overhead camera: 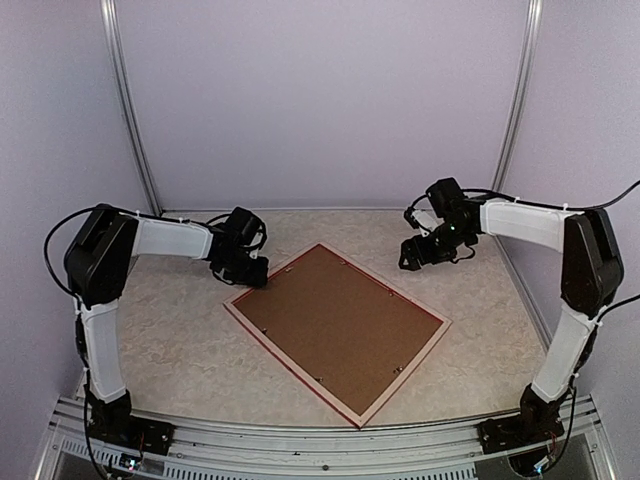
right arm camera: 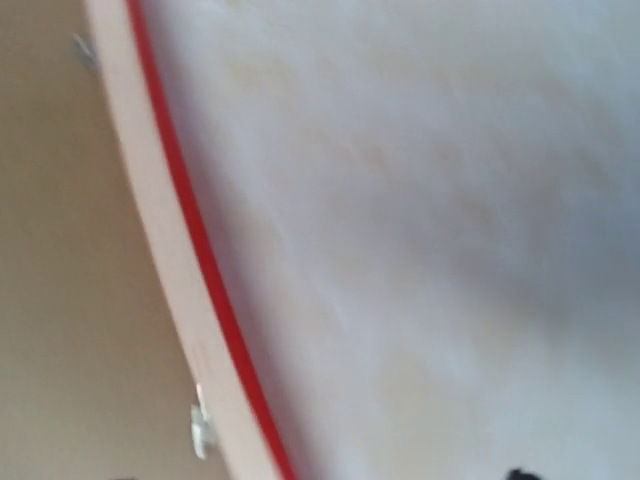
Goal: Put the photo into the frame
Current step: Rotate the frame body at the center of the board.
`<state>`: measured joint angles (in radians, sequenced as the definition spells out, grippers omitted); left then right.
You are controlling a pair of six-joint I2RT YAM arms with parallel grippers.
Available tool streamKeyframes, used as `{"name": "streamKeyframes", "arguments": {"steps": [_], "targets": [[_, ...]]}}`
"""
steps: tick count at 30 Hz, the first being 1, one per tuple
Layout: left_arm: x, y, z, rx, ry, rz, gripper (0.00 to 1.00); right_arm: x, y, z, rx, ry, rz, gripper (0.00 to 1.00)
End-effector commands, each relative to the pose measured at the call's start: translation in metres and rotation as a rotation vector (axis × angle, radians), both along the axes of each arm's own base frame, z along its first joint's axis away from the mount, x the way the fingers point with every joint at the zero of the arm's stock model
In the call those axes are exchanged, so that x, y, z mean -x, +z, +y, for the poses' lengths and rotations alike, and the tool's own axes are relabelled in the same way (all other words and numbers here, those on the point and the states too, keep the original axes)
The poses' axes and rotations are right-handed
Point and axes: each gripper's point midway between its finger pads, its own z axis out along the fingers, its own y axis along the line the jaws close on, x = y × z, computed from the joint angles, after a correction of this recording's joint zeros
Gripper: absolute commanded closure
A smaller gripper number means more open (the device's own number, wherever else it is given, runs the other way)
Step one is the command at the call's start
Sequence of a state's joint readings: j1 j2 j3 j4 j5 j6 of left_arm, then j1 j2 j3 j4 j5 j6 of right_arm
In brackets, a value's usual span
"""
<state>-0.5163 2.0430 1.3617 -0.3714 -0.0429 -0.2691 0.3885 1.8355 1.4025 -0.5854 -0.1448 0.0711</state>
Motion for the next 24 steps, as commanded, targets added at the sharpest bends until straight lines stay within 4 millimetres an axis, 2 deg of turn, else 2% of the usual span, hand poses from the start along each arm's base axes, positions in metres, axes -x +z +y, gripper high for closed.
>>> {"name": "streamKeyframes", "arguments": {"steps": [1, 2, 3, 5, 7, 10, 12, 15, 18, 21, 24], "targets": [[0.046, -0.026, 0.022, 0.027, 0.096, 0.125, 0.73, 0.050, -0.005, -0.044, 0.024, -0.255, 0.116, 0.10], [0.054, -0.029, 0.026, 0.040, 0.117, 0.130, 0.74, 0.062, -0.003, -0.048, 0.007, -0.282, 0.126, 0.03], [0.063, -0.028, 0.024, 0.084, 0.127, 0.143, 0.75, 0.073, -0.003, -0.052, -0.011, -0.304, 0.139, 0.01], [0.082, -0.030, 0.025, 0.150, 0.165, 0.159, 0.75, 0.097, -0.003, -0.058, -0.050, -0.358, 0.173, 0.00], [0.099, -0.028, 0.021, 0.200, 0.191, 0.161, 0.73, 0.123, -0.011, -0.060, -0.089, -0.378, 0.216, 0.00], [0.126, -0.021, 0.005, 0.235, 0.186, 0.149, 0.72, 0.151, -0.024, -0.060, -0.155, -0.398, 0.265, 0.01], [0.144, -0.016, -0.010, 0.243, 0.167, 0.142, 0.71, 0.162, -0.028, -0.056, -0.201, -0.395, 0.272, 0.00], [0.175, -0.012, -0.037, 0.252, 0.113, 0.154, 0.68, 0.168, -0.040, -0.056, -0.212, -0.403, 0.276, 0.01], [0.196, -0.012, -0.051, 0.231, 0.100, 0.147, 0.62, 0.167, -0.056, -0.066, -0.145, -0.432, 0.280, 0.03], [0.210, -0.014, -0.056, 0.210, 0.092, 0.147, 0.51, 0.161, -0.071, -0.082, -0.039, -0.465, 0.271, 0.06], [0.213, -0.011, -0.057, 0.172, 0.084, 0.122, 0.37, 0.150, -0.074, -0.099, 0.059, -0.503, 0.223, 0.08]]}}
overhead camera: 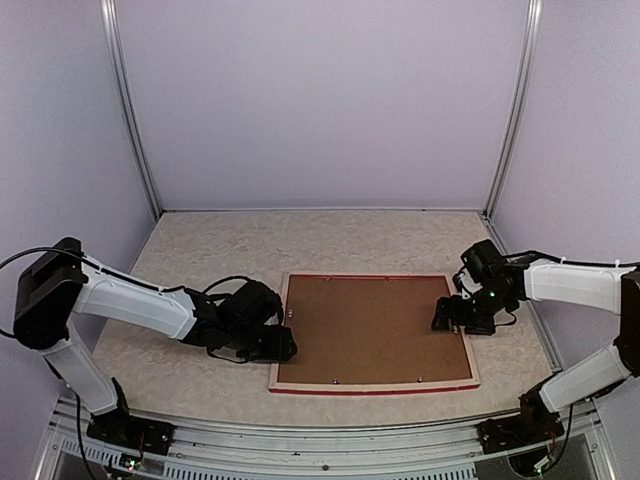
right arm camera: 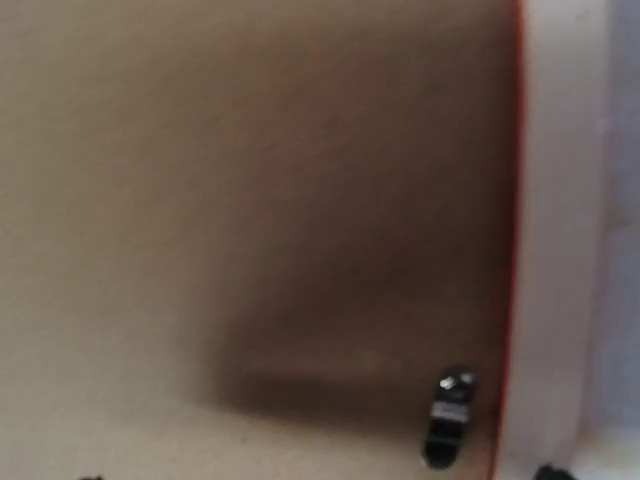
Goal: Put the photo into the frame
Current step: Rotate the frame body at the center of the board.
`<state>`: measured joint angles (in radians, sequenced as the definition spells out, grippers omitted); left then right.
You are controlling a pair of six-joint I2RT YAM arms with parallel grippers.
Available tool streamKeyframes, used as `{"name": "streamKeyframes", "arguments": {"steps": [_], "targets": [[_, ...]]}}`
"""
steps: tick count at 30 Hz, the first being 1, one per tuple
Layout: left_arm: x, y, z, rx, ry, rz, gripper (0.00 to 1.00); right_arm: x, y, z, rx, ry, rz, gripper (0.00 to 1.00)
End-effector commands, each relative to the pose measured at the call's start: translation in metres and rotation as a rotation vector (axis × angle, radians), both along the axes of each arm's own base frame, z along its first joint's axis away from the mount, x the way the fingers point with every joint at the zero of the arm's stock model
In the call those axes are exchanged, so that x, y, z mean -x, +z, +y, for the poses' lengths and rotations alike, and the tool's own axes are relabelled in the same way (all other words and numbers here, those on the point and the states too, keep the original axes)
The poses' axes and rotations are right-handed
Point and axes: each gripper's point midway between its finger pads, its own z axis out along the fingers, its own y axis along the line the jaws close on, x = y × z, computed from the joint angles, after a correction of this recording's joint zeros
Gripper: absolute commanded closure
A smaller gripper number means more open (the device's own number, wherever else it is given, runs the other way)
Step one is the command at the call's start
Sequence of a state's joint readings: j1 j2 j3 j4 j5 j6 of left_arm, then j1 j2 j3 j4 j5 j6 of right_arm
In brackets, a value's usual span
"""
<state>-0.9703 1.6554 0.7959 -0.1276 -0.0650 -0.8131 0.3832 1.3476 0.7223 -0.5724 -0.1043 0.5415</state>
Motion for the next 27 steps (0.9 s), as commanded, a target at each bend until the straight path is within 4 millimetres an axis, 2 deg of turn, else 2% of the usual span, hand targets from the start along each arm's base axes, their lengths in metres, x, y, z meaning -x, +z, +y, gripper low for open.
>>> {"name": "streamKeyframes", "arguments": {"steps": [1, 6, 11, 14, 17, 24, 27], "targets": [[0.008, -0.008, 0.019, -0.103, 0.055, 0.011, 0.33, -0.017, -0.008, -0.026, 0.165, -0.046, -0.037, 0.09], [-0.006, 0.001, 0.023, -0.172, 0.046, -0.044, 0.16, -0.035, 0.004, -0.037, 0.213, -0.054, -0.088, 0.16], [-0.027, 0.008, 0.023, -0.208, 0.024, -0.065, 0.12, -0.048, 0.001, -0.039, 0.204, -0.010, -0.082, 0.23], [-0.039, 0.015, 0.020, -0.203, 0.017, -0.080, 0.11, -0.046, -0.004, -0.035, 0.190, 0.022, -0.064, 0.28], [-0.049, 0.021, 0.014, -0.197, 0.009, -0.092, 0.11, -0.038, -0.008, -0.032, 0.170, 0.052, -0.049, 0.29], [-0.059, 0.016, 0.012, -0.205, 0.006, -0.086, 0.10, -0.028, -0.004, -0.028, 0.129, 0.061, -0.046, 0.29], [-0.063, 0.017, 0.012, -0.203, 0.009, -0.090, 0.10, -0.024, -0.013, -0.029, 0.132, 0.064, 0.003, 0.32]]}}
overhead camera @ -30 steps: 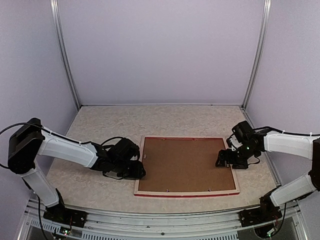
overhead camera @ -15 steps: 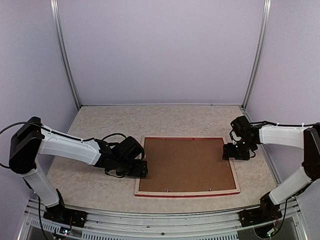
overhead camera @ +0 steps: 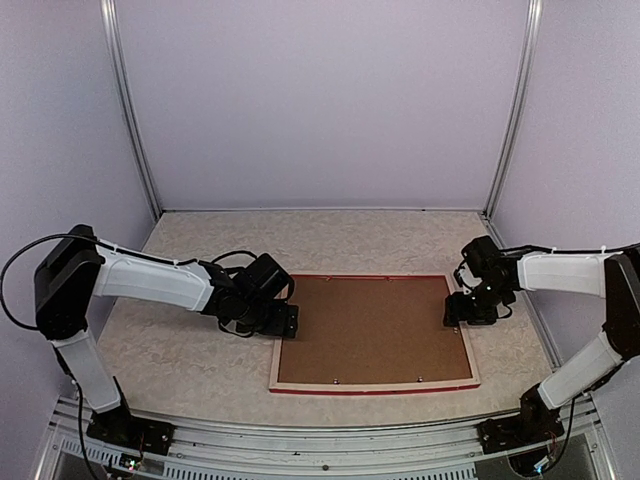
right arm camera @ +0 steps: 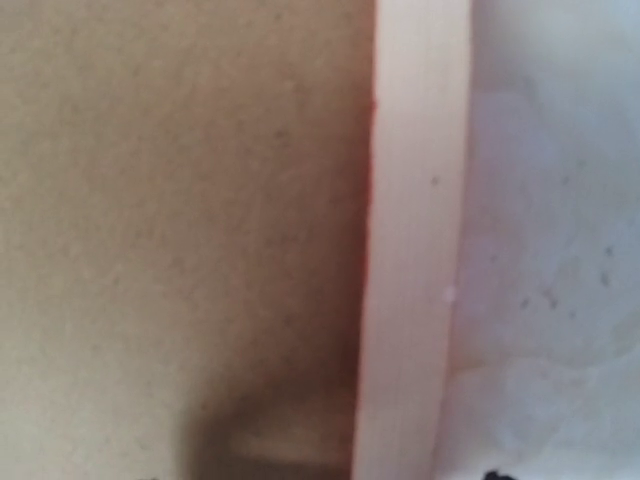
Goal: Put the photo into the frame
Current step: Rotate the frame body at the center of the board, then press the fastener onto the backboard.
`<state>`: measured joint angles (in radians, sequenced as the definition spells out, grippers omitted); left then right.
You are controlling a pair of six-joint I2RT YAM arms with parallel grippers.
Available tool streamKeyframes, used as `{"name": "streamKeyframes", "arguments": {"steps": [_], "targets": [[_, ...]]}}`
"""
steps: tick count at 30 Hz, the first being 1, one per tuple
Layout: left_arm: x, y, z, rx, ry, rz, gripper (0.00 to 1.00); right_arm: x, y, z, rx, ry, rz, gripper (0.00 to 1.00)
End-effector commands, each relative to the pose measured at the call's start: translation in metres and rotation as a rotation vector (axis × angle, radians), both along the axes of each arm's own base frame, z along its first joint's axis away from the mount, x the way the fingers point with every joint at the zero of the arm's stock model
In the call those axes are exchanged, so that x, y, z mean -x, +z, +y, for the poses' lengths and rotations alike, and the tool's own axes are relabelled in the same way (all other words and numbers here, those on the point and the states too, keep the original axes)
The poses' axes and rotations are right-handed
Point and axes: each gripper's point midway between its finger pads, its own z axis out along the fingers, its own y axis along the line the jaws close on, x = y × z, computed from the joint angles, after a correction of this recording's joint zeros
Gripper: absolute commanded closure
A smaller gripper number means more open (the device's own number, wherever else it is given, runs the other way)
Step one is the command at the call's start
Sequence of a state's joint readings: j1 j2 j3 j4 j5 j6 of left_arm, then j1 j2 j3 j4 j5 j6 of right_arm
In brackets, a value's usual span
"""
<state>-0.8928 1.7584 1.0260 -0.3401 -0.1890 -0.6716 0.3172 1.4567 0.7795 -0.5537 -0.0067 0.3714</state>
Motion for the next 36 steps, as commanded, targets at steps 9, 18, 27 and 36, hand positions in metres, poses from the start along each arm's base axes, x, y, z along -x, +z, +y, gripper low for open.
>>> {"name": "streamKeyframes", "arguments": {"steps": [9, 18, 27, 36], "targets": [[-0.022, -0.005, 0.007, -0.002, 0.006, 0.011, 0.12, -0.002, -0.001, 0.016, -0.106, 0.046, 0.006, 0.45], [-0.048, -0.002, 0.007, 0.013, -0.040, 0.011, 0.17, -0.005, -0.001, 0.039, -0.160, 0.099, -0.005, 0.48], [-0.051, -0.017, 0.008, -0.028, -0.042, 0.039, 0.29, -0.008, -0.001, 0.044, -0.163, 0.116, -0.006, 0.48], [-0.050, -0.019, 0.015, -0.034, -0.041, 0.048, 0.45, -0.005, -0.006, 0.043, -0.162, 0.118, 0.006, 0.48]]}}
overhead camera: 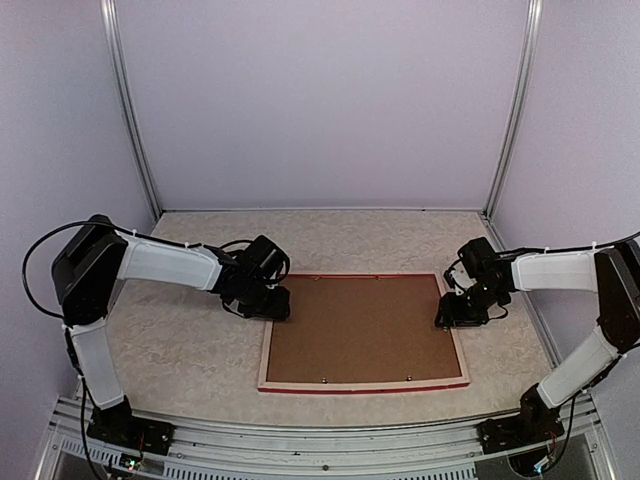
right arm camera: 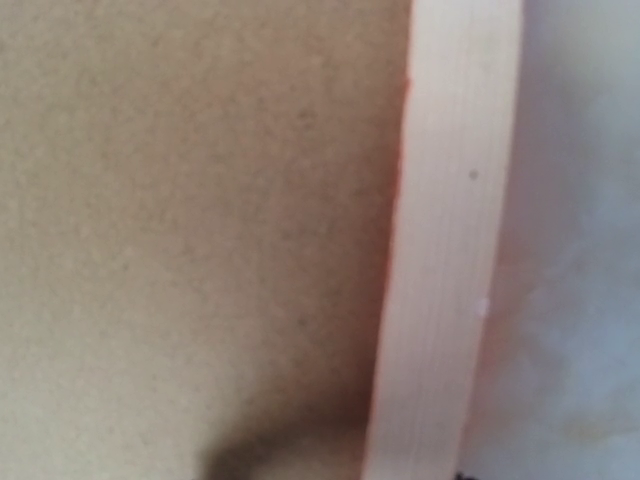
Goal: Put the photo into the frame
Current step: Press the fastener onto the backboard.
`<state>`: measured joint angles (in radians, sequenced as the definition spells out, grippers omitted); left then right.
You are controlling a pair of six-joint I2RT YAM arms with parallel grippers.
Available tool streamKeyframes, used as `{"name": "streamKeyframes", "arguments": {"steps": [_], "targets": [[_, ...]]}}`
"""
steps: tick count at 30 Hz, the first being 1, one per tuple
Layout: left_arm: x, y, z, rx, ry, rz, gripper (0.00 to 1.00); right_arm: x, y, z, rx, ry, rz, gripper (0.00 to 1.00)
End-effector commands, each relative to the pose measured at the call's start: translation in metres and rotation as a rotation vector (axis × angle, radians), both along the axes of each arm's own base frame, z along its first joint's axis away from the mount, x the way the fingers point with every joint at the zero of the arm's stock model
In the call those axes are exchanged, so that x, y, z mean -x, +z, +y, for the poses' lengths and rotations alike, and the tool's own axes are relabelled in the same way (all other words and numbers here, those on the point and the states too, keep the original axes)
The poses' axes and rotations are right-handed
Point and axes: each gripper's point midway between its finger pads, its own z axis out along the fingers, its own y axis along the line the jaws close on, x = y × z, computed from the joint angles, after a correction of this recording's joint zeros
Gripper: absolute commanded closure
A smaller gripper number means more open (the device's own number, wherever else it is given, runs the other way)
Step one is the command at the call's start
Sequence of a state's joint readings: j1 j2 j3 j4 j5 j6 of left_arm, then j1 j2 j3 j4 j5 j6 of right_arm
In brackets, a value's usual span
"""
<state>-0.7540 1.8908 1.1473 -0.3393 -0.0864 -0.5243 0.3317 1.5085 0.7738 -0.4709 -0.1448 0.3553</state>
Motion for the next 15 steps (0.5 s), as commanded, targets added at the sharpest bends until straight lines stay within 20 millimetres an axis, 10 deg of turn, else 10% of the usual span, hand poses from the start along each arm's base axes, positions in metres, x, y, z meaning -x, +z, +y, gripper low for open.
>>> {"name": "streamKeyframes", "arguments": {"steps": [1, 15], "targets": [[0.001, -0.006, 0.010, -0.031, -0.001, 0.015, 0.46, -0.003, 0.002, 0.013, -0.036, 0.041, -0.011, 0.48], [0.009, -0.005, 0.024, -0.003, 0.016, 0.018, 0.63, -0.001, 0.001, 0.010, -0.021, 0.042, -0.007, 0.49]]}}
